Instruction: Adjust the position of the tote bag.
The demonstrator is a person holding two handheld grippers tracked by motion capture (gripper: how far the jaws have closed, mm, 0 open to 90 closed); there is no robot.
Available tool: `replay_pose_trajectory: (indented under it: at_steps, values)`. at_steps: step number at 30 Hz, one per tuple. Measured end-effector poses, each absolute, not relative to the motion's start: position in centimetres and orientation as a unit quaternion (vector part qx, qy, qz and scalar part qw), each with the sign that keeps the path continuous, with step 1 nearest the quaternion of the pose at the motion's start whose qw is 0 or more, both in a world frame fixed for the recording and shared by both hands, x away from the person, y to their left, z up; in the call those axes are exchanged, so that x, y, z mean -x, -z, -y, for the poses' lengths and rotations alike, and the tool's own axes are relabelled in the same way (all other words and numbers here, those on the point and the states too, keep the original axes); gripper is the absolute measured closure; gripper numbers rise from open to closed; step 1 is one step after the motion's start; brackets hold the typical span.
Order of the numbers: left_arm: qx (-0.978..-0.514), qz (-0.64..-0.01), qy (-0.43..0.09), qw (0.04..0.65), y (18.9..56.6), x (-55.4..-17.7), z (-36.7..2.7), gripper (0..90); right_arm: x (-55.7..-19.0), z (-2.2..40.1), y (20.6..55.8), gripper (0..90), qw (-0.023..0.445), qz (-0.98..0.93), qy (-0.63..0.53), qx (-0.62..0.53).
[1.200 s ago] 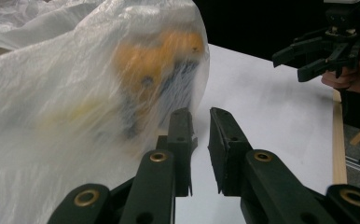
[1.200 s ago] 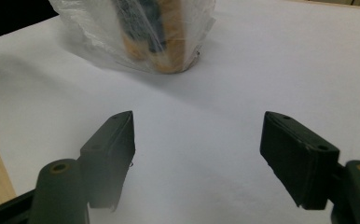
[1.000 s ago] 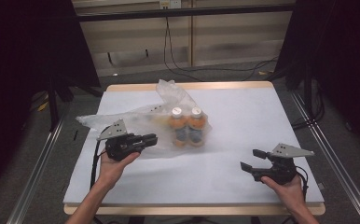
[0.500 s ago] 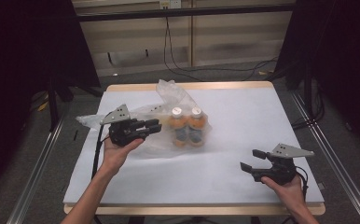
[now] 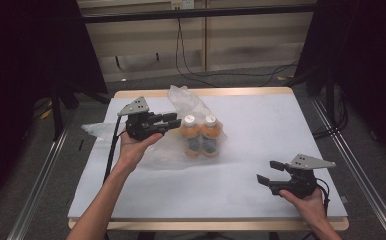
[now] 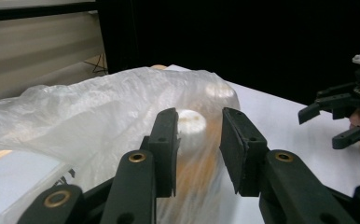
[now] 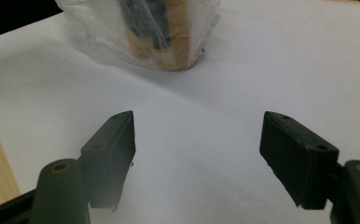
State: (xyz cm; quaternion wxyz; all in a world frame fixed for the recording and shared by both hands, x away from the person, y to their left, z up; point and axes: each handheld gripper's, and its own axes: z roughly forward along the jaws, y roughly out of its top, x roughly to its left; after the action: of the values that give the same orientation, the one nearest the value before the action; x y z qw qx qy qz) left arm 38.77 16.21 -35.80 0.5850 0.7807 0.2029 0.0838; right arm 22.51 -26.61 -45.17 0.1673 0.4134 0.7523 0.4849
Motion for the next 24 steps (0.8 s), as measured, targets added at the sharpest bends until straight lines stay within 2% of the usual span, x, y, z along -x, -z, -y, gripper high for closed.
replay_pose_trajectory:
  at_steps: [11,14,22,24]
  values:
    - [-0.779,-0.220,-0.075,0.582,35.6,-41.3,-15.0,61.0,-22.6,26.4,45.2,26.5,0.165,-0.754,-0.481,-0.415]
    - [-0.784,-0.221,-0.077,0.575,35.8,-41.5,-14.1,52.2,-22.6,26.5,45.3,26.4,0.165,-0.755,-0.482,-0.413]
    - [-0.788,-0.229,-0.063,0.569,36.8,-42.1,-12.9,50.5,-22.5,26.5,45.2,26.4,0.165,-0.755,-0.482,-0.413]
    - [-0.787,-0.229,-0.058,0.570,36.8,-42.1,-12.9,53.2,-22.6,26.5,45.3,26.4,0.166,-0.755,-0.482,-0.413]
